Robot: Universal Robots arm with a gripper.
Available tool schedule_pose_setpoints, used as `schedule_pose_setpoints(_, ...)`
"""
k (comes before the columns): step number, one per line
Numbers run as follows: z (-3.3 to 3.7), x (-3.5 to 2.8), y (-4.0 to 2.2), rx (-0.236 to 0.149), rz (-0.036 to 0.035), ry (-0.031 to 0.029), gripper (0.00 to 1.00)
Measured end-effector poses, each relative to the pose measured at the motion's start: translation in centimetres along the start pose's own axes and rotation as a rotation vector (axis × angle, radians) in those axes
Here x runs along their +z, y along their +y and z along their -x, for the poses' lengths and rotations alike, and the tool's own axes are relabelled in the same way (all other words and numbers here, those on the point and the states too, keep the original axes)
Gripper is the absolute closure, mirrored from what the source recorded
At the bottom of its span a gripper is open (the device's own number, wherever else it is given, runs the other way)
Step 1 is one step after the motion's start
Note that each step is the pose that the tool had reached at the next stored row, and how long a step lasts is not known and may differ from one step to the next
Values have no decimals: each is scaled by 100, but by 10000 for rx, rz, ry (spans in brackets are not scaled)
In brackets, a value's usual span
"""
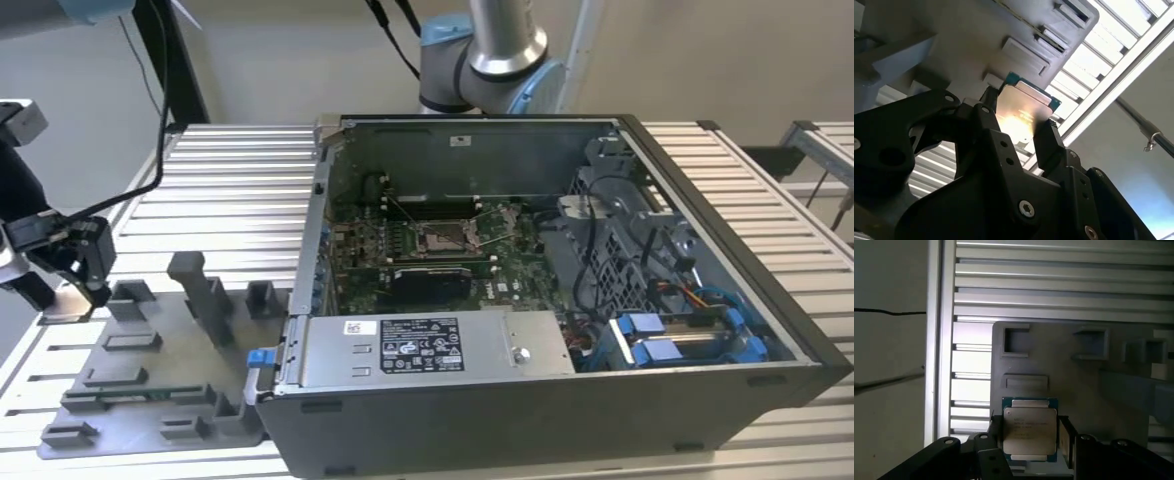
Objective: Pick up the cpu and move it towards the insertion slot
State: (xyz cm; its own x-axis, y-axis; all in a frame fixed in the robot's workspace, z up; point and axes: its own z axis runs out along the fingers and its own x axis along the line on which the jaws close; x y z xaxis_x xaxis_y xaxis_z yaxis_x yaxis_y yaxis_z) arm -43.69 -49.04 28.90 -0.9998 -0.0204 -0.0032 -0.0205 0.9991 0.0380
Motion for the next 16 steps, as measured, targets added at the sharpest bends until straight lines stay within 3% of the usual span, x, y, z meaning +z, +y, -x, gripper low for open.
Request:
schedule_pose_setpoints(8, 1, -174, 7, 4, 0, 0, 100)
schedule_pose_setpoints(16, 1, -305, 12, 8, 0, -1, 100)
